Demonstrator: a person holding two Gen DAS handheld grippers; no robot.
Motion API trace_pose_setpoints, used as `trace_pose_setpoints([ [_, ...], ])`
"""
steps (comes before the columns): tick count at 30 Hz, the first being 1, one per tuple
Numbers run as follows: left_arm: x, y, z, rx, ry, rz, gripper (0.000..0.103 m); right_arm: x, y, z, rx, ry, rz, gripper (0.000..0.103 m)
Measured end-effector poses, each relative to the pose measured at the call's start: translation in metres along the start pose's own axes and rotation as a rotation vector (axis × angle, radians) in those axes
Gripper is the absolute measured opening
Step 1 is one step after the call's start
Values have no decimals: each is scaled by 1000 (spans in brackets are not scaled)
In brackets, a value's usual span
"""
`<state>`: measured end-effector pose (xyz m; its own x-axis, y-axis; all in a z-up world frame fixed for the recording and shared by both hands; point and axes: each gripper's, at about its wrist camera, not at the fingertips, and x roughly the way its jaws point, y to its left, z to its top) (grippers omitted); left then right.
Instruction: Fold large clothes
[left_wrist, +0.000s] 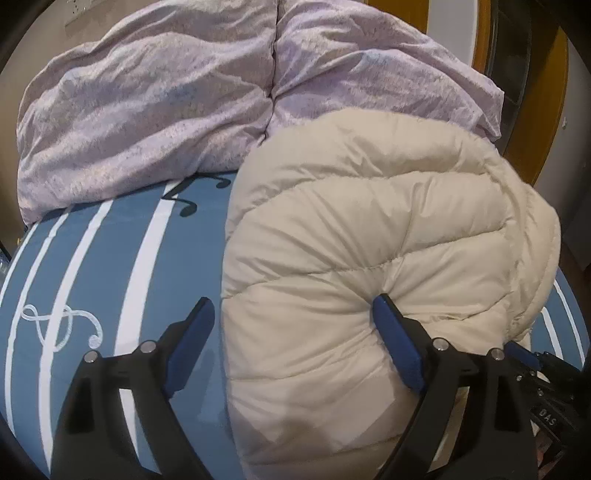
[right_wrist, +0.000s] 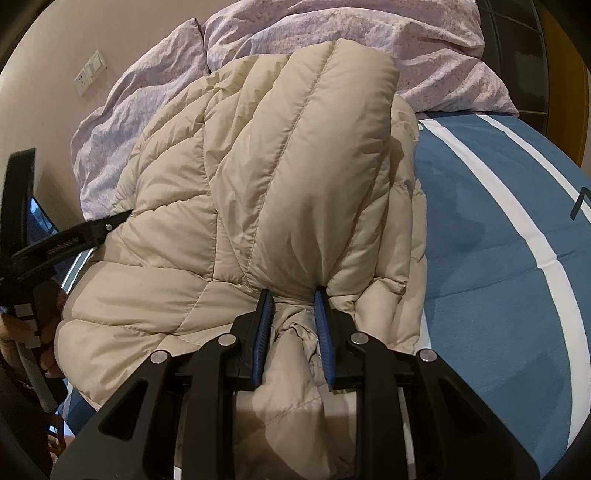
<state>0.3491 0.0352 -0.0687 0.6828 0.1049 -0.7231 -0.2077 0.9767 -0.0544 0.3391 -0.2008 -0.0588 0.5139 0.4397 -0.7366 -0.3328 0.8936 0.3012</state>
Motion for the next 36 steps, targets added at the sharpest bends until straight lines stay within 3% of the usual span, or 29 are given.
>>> trace_pose_setpoints([
  [11,23,0,-5,-42,66,-19,88,-12,7,8,-19,-7,-34,27],
  [15,24,-2,-6,-47,71,-19,88,-36,17,19,-20,-79,-28,34],
  [21,25,-8,-5,-30,71,1,88,-52,28,47,-16,-158,8,35],
  [29,26,-15,-5,-7,68,26,88,-17,31,85,-21,-168,-98,35],
  [36,26,-15,-7,-10,63,-2,88,24,4,86,7,-108,-249,34],
])
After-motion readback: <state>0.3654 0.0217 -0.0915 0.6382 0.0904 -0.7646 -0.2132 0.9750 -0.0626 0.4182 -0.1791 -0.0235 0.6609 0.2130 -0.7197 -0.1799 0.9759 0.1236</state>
